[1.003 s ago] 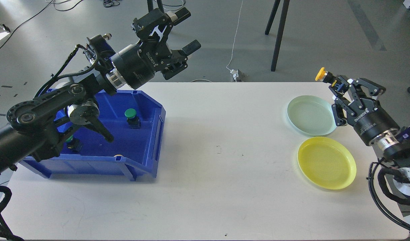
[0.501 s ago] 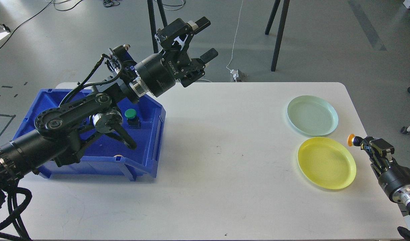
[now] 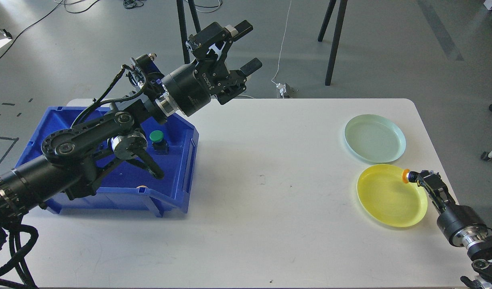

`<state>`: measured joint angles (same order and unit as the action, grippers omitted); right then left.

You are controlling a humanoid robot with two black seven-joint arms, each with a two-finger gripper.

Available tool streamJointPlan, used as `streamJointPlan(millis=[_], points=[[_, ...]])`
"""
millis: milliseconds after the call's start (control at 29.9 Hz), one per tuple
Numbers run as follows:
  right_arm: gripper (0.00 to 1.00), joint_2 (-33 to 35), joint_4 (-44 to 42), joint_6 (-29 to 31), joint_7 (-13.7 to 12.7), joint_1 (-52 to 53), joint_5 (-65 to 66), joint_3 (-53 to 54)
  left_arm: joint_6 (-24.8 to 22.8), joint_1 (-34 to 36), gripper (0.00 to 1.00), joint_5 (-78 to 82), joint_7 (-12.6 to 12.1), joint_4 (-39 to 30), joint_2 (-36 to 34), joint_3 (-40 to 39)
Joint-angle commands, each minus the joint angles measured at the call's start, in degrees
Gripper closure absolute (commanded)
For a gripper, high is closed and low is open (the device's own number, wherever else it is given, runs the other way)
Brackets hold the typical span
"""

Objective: Pass button and place on color plate
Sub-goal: 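Lower the yellow button onto the yellow plate and open the right gripper, then raise the right gripper and move the left gripper into the bin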

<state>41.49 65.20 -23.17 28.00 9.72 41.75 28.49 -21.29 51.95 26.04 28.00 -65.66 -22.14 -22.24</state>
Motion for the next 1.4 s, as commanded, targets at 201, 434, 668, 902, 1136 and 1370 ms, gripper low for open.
streamJointPlan(millis=[201,434,668,902,1136,1370], points=[[0.5,-3.08,-0.16,-1.08,0.0,-0.06,0.0,-0.01,0.11,-0.09,0.1,0.06,0.0,0.0,0.0,0.0],[0.47,-3.08,0.02,-1.35,0.0,-0.06,-0.35,0.69,0.11,0.0,0.1,-0.02,0.0,0.0,0.0,0.0],[0.03,-3.87,6.06,-0.82,0.0,-0.06,-2.28,10.07,0.37,0.0,0.09,-0.02,0.0,0.0,0.0,-0.08],[0.01,-6.85,19.34,-0.03,0.0,2.75,-6.86,25.89,-0.77,0.0,0.08,-0.11,0.0,0.53,-2.2,-0.08],[0.01,-13.98,16.91,3.29,0.0,14.24,-22.81,24.0,-6.71,-0.36,0.07,-0.11,0.0,0.09,-10.53,-0.17],[0.01,-9.94,6.1,31.9,-8.27,28.59,-31.55,18.27,-6.71,-0.53,0.05,4.35,0.0,2.81,-18.99,0.0]])
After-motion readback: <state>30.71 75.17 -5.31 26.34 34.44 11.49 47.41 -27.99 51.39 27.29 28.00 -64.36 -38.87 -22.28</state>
